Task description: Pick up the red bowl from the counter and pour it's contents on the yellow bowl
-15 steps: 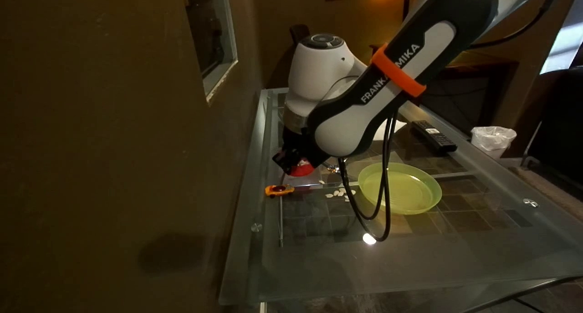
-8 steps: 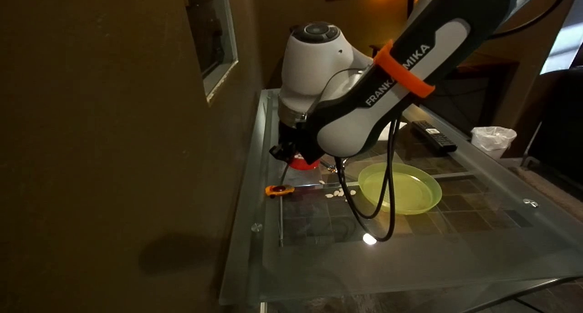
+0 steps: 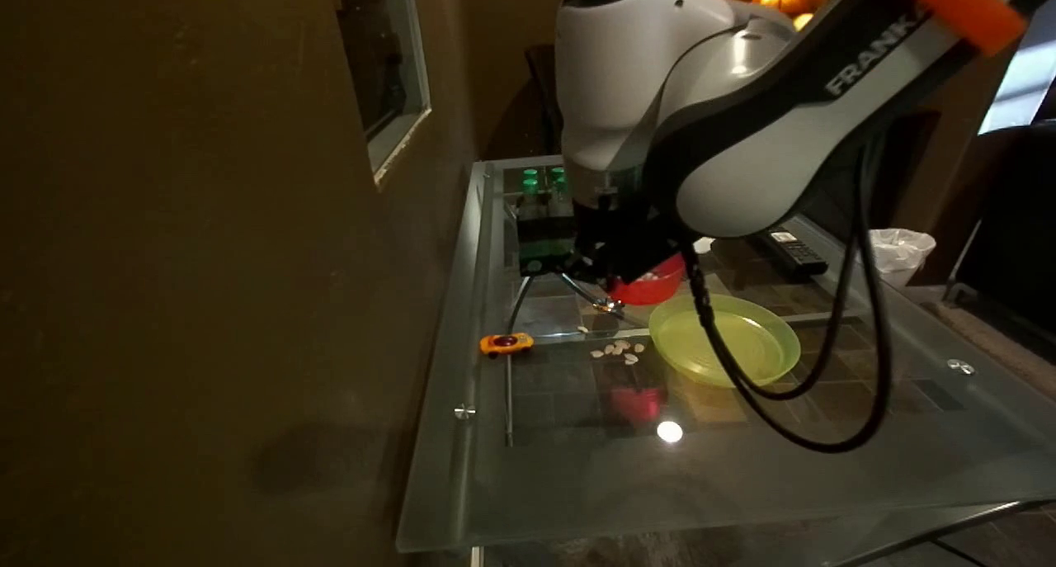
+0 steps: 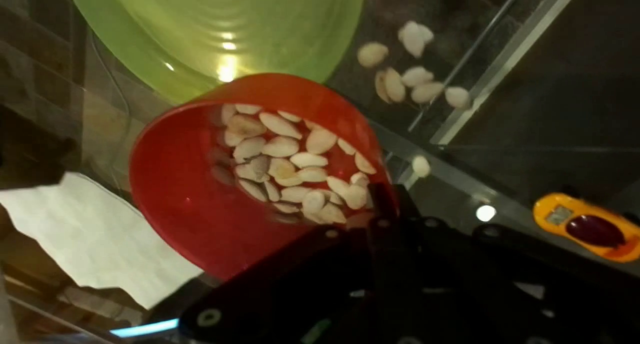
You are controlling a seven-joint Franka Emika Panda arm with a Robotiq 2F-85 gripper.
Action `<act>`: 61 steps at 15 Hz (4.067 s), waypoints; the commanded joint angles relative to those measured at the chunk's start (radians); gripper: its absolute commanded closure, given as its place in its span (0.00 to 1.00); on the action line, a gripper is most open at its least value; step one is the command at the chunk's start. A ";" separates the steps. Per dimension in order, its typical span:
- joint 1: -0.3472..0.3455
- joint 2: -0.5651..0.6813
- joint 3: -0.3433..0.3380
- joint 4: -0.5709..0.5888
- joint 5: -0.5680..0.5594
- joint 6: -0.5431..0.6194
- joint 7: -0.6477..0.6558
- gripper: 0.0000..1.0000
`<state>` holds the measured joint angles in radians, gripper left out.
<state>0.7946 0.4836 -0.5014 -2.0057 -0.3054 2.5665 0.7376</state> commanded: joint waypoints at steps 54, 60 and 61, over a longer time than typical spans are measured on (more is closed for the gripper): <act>-0.980 0.045 0.451 0.100 1.410 -0.910 -1.041 0.99; -1.028 0.123 0.447 0.131 1.473 -1.033 -1.032 0.99; -1.033 0.137 0.444 0.138 1.479 -1.060 -1.029 0.99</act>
<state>-0.2090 0.5629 -0.0561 -1.9171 1.1305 1.6099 -0.2919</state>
